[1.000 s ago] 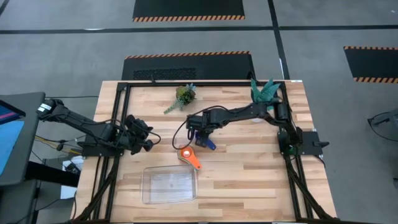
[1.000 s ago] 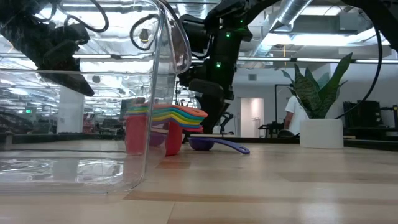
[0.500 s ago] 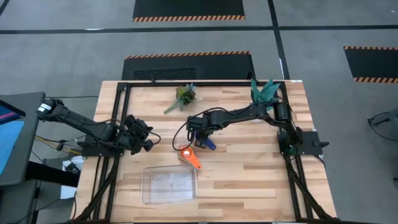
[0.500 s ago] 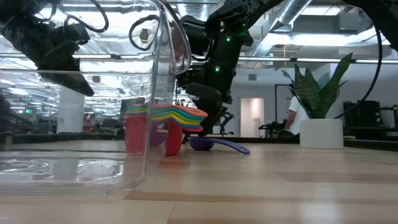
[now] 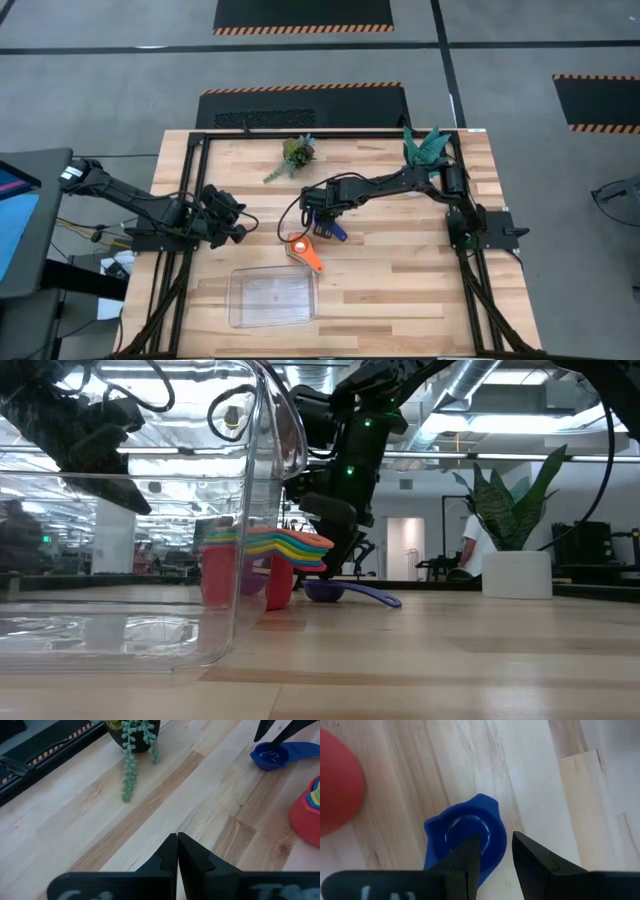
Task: Nest measuring cups in basket
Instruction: Stack the violet measuring cup on the orange measuring cup
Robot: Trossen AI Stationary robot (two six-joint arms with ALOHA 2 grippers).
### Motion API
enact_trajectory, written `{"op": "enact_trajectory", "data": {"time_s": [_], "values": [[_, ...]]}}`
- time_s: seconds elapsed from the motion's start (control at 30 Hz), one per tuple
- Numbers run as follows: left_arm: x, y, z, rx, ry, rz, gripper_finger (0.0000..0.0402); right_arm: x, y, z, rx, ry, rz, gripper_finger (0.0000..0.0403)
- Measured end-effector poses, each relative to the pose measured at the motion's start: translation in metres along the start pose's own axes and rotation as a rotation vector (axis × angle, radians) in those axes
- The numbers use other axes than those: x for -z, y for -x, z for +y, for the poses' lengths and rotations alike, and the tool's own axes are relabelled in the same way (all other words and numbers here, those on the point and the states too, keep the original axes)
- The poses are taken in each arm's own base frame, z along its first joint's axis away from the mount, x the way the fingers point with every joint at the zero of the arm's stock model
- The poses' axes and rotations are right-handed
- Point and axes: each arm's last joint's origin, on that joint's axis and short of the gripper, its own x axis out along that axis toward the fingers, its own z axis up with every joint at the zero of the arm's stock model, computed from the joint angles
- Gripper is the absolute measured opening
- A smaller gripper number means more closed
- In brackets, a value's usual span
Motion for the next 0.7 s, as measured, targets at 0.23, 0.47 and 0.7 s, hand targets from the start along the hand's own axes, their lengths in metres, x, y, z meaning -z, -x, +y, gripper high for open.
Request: {"op": "enact_trajectory", "data": {"time_s": [0.23, 0.47, 0.7], "values": [[0.0, 0.0, 0.0, 0.002, 0.0, 0.002, 0.0, 0.003, -0.005, 0.001, -0.003, 0.0, -0.016, 0.0132], [0.0, 0.0, 0.0, 0.003, 0.0, 0.003, 0.0, 0.014, -0.018, -0.003, 0.002, -0.006, 0.0, 0.0132], [0.0, 0.0, 0.0, 0.003, 0.0, 0.003, 0.0, 0.016, -0.019, 0.002, -0.004, -0.024, -0.01, 0.0091]]}}
